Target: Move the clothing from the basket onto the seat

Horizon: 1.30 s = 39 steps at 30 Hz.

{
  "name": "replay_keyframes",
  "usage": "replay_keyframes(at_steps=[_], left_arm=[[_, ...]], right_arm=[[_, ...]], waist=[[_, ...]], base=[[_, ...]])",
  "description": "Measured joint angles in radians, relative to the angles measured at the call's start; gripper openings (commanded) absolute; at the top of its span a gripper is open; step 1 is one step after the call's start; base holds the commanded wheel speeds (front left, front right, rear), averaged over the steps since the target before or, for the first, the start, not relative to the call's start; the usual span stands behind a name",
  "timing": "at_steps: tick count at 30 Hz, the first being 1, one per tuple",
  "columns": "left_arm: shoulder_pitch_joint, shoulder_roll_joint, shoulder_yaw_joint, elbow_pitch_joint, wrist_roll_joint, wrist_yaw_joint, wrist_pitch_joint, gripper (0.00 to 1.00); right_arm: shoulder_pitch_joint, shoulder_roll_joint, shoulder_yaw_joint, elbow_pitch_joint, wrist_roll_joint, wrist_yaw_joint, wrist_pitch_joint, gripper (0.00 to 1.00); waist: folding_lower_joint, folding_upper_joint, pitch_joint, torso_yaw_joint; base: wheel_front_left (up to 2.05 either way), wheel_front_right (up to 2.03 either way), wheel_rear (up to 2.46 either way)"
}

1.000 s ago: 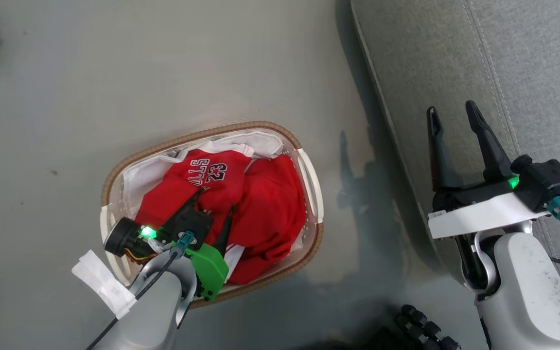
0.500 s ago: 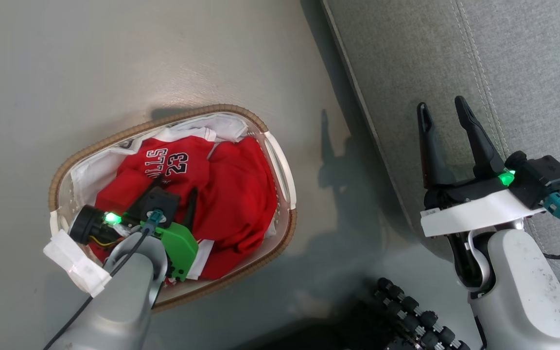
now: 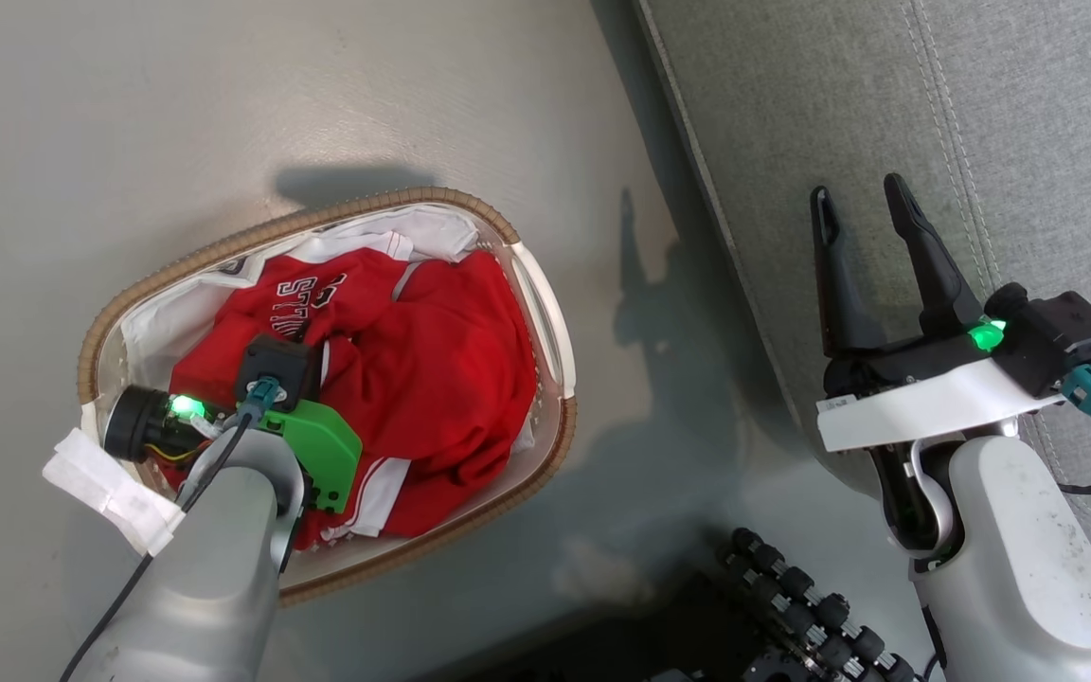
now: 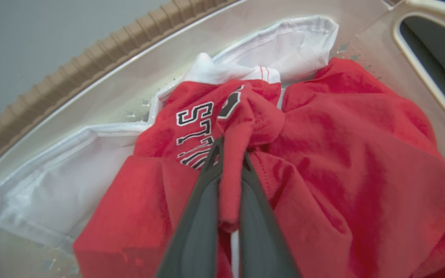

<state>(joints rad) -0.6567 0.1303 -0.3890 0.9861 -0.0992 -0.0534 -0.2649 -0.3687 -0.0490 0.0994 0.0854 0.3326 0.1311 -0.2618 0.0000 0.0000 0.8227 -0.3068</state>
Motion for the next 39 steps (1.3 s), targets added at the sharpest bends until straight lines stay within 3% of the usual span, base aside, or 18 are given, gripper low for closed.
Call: replay_keyframes(at_steps=[14, 28, 35, 39], left_arm=[[0.053, -0.016, -0.006, -0.135, -0.004, -0.031, 0.0, 0.0], [0.204, 0.024, -0.05, -0.441, 0.028, -0.064, 0.001, 0.0], [0.148, 0.086, -0.133, -0.539, 0.034, -0.075, 0.001, 0.0], [0.066, 0.127, -0.235, -0.596, -0.005, -0.076, 0.001, 0.0]], right_arm=[[0.005, 0.0, -0.035, 0.034, -0.049, 0.0, 0.0, 1.0], [0.115, 0.001, -0.105, 0.071, -0.154, 0.0, 0.0, 1.0], [0.19, 0.001, -0.121, 0.086, -0.177, 0.0, 0.0, 1.0], [0.23, 0.001, -0.127, 0.095, -0.184, 0.0, 0.0, 1.0]], waist=[[0.0, 0.0, -0.071, 0.044], [0.0, 0.0, -0.309, 0.144], [-0.0001, 0.0, -0.447, 0.192], [-0.0001, 0.0, -0.526, 0.217]], base=[[0.0, 0.0, 0.0], [0.0, 0.0, 0.0], [0.0, 0.0, 0.0], [0.0, 0.0, 0.0]])
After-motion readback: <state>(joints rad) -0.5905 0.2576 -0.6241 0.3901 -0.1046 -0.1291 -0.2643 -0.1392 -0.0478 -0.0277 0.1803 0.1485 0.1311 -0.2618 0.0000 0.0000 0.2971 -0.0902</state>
